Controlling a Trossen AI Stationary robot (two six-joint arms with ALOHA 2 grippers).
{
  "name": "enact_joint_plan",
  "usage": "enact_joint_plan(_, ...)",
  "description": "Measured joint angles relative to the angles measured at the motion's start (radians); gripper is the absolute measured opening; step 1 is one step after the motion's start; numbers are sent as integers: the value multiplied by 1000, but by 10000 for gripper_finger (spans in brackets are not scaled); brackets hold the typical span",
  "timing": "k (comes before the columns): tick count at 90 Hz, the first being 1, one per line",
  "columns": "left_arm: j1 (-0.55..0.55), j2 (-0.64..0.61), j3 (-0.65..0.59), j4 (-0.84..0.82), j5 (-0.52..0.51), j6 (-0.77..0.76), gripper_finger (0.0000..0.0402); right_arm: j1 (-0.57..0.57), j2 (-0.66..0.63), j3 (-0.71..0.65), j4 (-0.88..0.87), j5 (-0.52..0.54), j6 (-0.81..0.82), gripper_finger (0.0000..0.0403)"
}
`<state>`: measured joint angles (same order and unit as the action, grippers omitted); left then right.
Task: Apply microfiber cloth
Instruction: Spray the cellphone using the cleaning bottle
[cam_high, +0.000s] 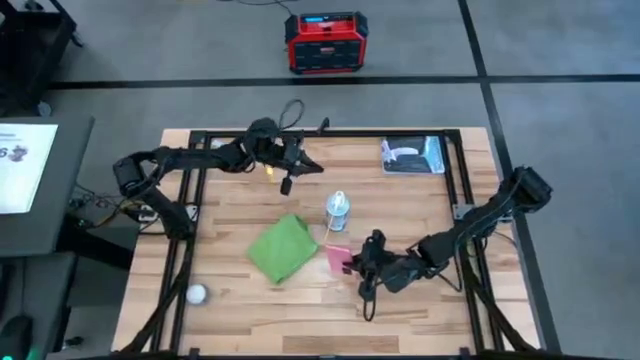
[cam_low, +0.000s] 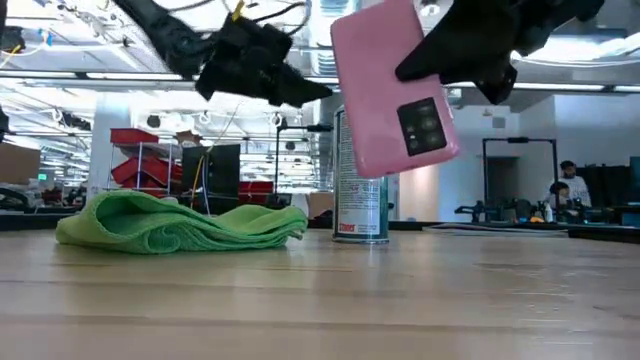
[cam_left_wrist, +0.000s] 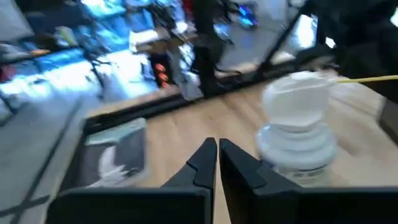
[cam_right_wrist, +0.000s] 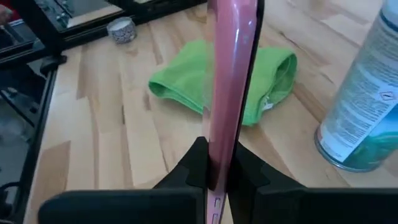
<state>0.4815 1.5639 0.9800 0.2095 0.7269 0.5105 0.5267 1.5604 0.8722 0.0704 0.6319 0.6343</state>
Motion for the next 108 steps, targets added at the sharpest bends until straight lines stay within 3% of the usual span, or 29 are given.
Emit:
enact_joint_plan(18, -65, -11, 181, -384, -92, 195, 0, -20, 0, 0, 0, -1, -4, 14)
enact_joint_plan(42, -85, -28, 366, -695, -164, 282, 0, -33, 25, 0, 41, -5, -48, 14)
enact_joint_plan(55, -109, -28, 442, -846, -236, 321, 0, -40, 78, 0, 152, -43, -106, 14)
enact_joint_plan(81, -143, -29, 540, -989, -247, 322, 0, 3, 106, 0, 272, -59, -164, 14)
enact_joint_plan(108, -229, 8, 540, -1011, -397, 350, 0, 50, 106, 0, 330, -63, -225, 14)
